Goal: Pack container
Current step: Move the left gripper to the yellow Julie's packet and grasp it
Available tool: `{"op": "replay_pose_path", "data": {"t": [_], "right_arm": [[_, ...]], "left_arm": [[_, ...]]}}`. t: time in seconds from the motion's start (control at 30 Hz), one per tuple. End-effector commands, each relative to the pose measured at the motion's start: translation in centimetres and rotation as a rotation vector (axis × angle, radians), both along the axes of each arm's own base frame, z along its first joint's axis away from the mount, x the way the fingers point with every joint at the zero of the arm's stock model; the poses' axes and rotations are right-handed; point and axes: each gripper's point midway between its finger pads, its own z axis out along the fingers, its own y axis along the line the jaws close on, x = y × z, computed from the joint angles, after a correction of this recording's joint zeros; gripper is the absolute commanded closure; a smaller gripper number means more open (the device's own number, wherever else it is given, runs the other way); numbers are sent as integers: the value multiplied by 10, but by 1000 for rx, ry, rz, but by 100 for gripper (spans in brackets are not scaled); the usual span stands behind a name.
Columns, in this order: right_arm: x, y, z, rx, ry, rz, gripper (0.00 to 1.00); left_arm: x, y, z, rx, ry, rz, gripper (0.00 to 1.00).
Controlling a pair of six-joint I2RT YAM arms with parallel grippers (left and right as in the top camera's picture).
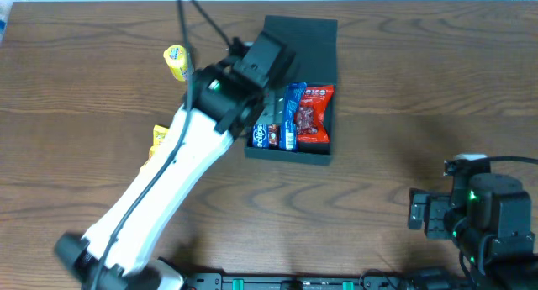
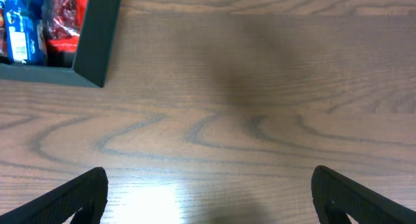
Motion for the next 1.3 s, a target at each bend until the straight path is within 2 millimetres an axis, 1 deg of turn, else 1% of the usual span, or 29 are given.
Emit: {"op": "replay_pose_path", "data": {"t": [0.0,0.07,0.17,0.3,0.43,0.6,0.7,0.73,0.83,0.9,0.97,1.03,1.07,1.1,1.13,1.2,1.23,1.27], "right_arm": [[0,-1,1,-3,-3,0,1],[0,-1,1,-3,-3,0,1],[0,-1,1,-3,-3,0,1],[0,-1,1,-3,-3,0,1],[0,-1,1,-3,-3,0,1],[0,-1,1,-3,-3,0,1],[0,-1,1,-3,-3,0,1],[0,-1,1,-3,-3,0,1],[0,-1,1,-3,-3,0,1],[0,-1,1,-3,-3,0,1],[0,-1,1,-3,-3,0,1],[0,-1,1,-3,-3,0,1],[0,-1,1,-3,-3,0,1],[0,-1,1,-3,-3,0,1],[0,-1,1,-3,-3,0,1],[0,-1,1,-3,-3,0,1],[0,-1,1,-3,-3,0,1],[0,-1,1,-3,-3,0,1]], "left_arm": [[-12,31,-5,88,-42,41,5],[-21,43,-15,86,-46,56,5],[-35,69,-39,83,-47,115,5],[-43,92,-64,75,-55,178,5],[-54,107,-84,83,-57,206,4],[-65,140,-102,181,-72,285,5],[-70,156,-120,191,-49,351,5],[-69,159,-125,189,-50,369,5],[-53,165,-128,229,-93,390,5],[-34,171,-133,363,-94,308,4],[-20,179,-138,502,-73,229,4],[-8,182,-141,578,-77,195,5],[-4,181,-143,589,-73,167,5],[-2,178,-146,591,-56,132,5],[-4,176,-150,596,-27,95,5],[-16,180,-152,636,44,48,5],[-25,184,-153,663,92,29,5],[-29,185,-154,654,99,47,5]]}}
